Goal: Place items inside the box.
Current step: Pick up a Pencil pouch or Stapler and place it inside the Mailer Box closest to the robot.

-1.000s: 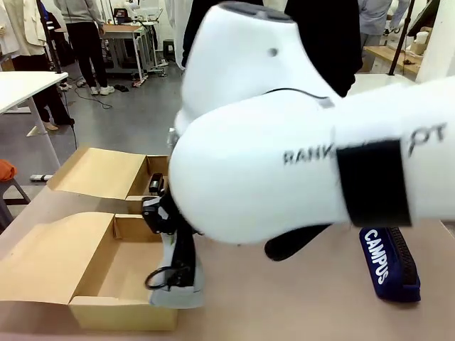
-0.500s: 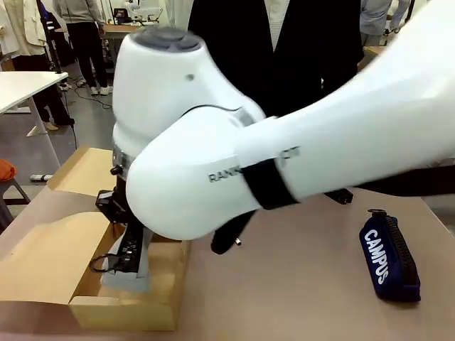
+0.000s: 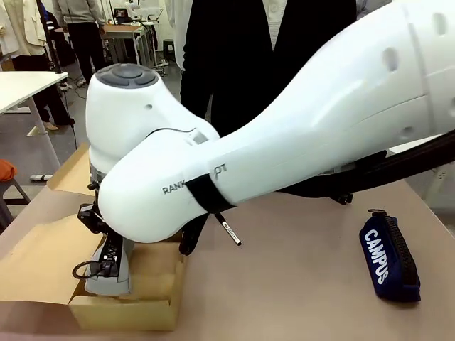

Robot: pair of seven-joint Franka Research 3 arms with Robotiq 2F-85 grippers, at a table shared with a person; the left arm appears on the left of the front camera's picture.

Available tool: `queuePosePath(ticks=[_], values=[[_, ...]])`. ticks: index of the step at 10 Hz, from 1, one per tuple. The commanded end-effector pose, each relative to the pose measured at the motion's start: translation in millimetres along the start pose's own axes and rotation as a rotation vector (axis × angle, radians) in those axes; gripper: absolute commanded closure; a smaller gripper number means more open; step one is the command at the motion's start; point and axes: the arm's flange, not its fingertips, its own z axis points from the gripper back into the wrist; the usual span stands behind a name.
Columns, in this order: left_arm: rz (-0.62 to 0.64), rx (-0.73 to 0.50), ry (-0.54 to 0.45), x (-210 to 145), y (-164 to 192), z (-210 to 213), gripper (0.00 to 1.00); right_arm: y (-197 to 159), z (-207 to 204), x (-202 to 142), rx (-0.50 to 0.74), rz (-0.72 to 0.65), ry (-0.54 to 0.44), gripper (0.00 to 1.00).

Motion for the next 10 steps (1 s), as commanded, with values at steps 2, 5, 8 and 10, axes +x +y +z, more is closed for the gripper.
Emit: queuePosePath(ticks=[2, 5, 8, 10], values=[[-0.019, -0.017, -0.01, 1.0, -1.6, -0.6, 0.0, 11.3, -27.3, 11.3, -0.065, -0.023, 0.0, 0.91], [-0.019, -0.017, -0.01, 1.0, -1.6, -0.6, 0.0, 3.8, -50.9, 5.4, -0.128, -0.044, 0.069, 0.91], [-0.019, -0.017, -0.01, 1.0, -1.6, -0.6, 0.0, -0.9, -64.5, 2.2, -0.154, -0.036, 0.091, 0.8], [-0.019, -0.017, -0.01, 1.0, -1.6, -0.6, 0.0, -2.3, -65.3, 1.6, -0.16, -0.021, 0.092, 0.22]])
